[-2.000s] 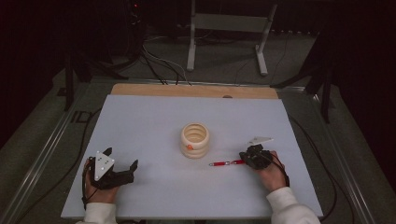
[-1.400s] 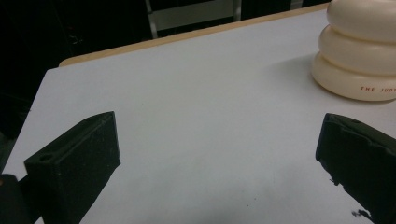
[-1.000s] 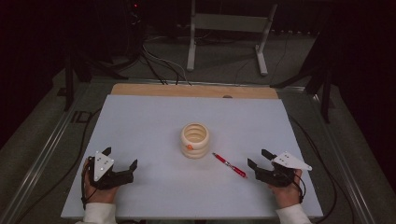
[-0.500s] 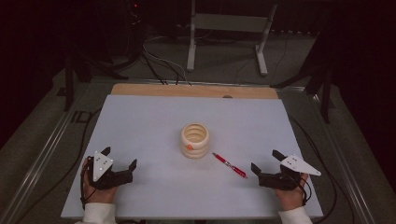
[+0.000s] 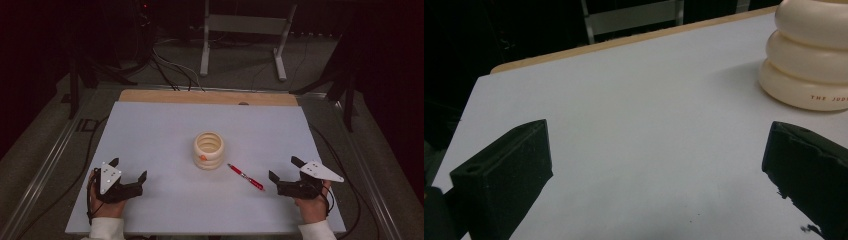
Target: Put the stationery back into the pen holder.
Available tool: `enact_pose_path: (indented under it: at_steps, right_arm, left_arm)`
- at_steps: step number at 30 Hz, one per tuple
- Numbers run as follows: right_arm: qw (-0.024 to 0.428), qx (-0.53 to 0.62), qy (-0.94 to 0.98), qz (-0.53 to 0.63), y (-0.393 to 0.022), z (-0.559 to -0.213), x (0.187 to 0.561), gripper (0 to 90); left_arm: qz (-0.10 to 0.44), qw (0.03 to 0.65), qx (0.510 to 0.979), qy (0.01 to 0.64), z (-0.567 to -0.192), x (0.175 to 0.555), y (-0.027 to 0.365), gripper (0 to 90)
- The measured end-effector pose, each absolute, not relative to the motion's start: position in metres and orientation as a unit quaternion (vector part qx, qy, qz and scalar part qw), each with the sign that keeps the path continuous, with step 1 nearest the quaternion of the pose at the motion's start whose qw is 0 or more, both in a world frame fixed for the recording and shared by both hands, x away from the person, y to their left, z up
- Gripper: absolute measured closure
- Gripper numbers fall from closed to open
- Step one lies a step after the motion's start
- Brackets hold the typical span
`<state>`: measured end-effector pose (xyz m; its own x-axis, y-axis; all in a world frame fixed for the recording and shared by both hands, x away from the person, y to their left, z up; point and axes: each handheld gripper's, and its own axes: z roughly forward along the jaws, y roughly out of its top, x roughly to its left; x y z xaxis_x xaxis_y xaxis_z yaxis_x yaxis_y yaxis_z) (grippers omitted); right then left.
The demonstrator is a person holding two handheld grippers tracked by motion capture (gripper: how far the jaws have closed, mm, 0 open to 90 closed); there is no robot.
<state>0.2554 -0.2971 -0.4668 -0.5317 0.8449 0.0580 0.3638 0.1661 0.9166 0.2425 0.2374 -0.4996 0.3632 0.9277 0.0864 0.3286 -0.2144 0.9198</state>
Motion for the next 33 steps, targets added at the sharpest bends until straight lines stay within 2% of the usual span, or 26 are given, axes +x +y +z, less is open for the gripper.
enact_pose_path:
  at_steps: [6, 22, 33]
  right_arm:
    - [0.199, 0.396, 0.766, 0.466, -0.288, -0.458, 0.266, 0.8]
    - [0.167, 0.371, 0.823, 0.397, -0.253, -0.438, 0.294, 0.7]
    - [0.145, 0.367, 0.861, 0.321, -0.223, -0.444, 0.315, 3.2]
  left_arm:
    - [0.342, 0.438, 0.7, 0.448, -0.5, 0.242, 0.237, 0.3]
    - [0.343, 0.438, 0.699, 0.448, -0.499, 0.242, 0.237, 0.2]
    - [0.342, 0.438, 0.7, 0.448, -0.5, 0.243, 0.237, 0.3]
